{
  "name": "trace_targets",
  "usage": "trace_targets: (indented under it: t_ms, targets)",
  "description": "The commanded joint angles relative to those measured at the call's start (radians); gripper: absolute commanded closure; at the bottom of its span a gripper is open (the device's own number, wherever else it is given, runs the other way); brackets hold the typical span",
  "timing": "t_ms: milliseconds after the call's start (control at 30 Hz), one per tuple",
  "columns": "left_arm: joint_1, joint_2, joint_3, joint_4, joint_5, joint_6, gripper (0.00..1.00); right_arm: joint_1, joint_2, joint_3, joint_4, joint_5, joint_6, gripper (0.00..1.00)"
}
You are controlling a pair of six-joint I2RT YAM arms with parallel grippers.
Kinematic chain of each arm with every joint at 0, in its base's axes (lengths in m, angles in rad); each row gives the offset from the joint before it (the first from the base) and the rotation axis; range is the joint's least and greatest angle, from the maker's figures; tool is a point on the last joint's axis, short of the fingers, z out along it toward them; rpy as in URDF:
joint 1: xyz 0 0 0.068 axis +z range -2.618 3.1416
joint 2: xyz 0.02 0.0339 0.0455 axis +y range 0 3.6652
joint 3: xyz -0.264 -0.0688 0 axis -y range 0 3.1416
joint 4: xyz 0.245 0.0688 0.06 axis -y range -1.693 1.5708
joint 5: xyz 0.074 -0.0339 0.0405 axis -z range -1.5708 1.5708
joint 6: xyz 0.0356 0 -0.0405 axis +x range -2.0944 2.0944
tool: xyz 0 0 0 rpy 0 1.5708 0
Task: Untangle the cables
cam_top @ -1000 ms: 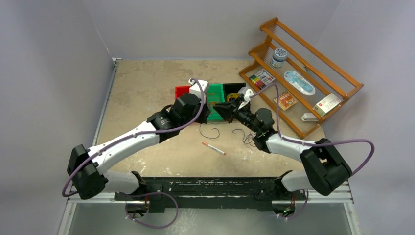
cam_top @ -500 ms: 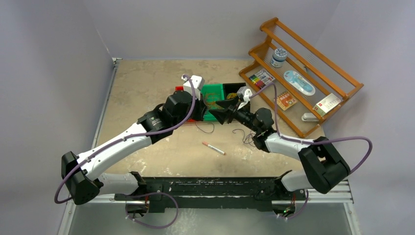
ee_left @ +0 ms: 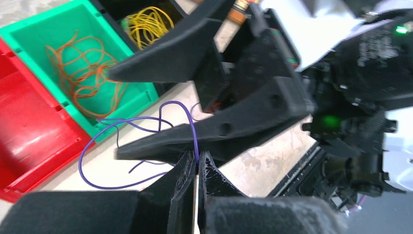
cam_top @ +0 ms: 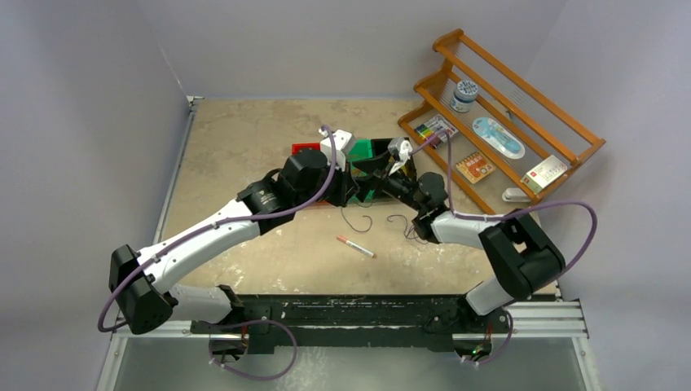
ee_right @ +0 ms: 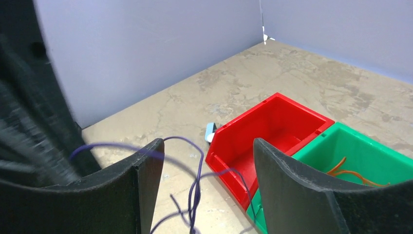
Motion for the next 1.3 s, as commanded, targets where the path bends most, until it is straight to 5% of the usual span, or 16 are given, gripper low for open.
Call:
trace_targets:
  t_ms: [0, 733, 1267]
  targets:
    - [0.003, 0.010, 0.079, 0.037, 0.144, 0.021, 1.00, 0.003, 0.066, 0.072, 0.119, -0.032, 0.041, 0.31]
    - [0.054, -0.002, 0.564, -0.187, -0.026, 0.137, 1.00, 0.004, 0.310, 0.016, 0.206, -0.050, 0.106, 0.82]
    - [0.072, 0.044, 0.742, -0.243, -0.153, 0.194, 1.00, 0.005, 0.341, -0.093, 0.334, -0.069, 0.183, 1.00]
